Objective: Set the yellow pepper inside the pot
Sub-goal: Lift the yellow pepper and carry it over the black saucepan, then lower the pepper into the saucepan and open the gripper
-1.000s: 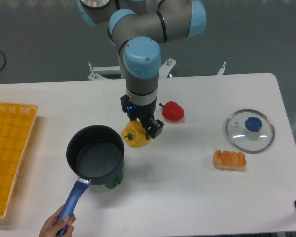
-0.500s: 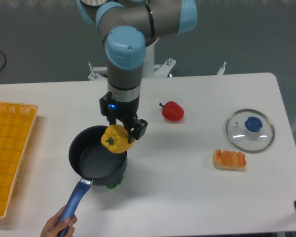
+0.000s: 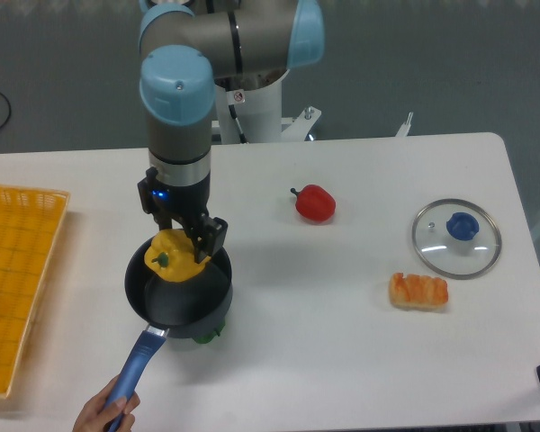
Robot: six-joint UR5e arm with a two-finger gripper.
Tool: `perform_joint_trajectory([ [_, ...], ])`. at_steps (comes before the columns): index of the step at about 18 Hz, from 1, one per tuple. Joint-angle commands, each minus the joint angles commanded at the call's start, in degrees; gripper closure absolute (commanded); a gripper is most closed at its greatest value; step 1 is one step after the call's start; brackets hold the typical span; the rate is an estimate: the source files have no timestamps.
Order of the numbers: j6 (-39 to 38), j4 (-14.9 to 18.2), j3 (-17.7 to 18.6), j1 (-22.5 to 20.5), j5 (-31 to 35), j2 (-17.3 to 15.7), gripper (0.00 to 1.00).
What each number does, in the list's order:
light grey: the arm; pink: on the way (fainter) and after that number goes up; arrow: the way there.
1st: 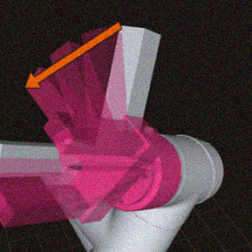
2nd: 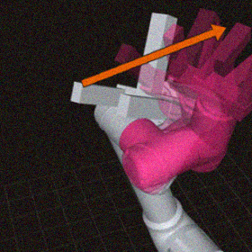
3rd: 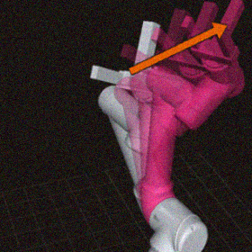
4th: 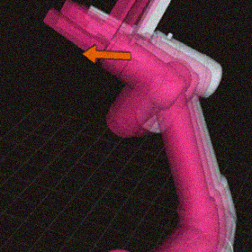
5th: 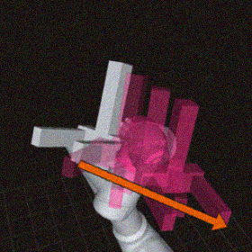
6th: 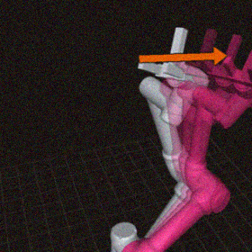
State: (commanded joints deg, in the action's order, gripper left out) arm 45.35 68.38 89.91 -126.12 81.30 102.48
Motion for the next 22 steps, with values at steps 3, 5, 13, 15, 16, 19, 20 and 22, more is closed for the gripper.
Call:
perform_joint_trajectory([
  [3,0.0,0.0,0.0,0.26,0.09,-0.09,0.05],
  [5,0.09,0.0,0.26,0.27,0.09,-0.09,0.01],
  [13,0.35,-0.09,0.26,0.18,0.7,-0.26,0.0],
  [15,0.79,-0.09,0.35,0.26,2.97,-0.18,0.0],
  [16,1.05,-0.17,0.26,0.27,5.42,-0.09,0.0],
  [19,3.51,0.09,0.7,0.53,7.38,0.09,0.0],
  [20,4.04,-0.09,1.14,0.36,7.3,0.09,0.0],
  [22,4.13,-0.17,2.02,0.18,7.38,0.0,0.0],
])
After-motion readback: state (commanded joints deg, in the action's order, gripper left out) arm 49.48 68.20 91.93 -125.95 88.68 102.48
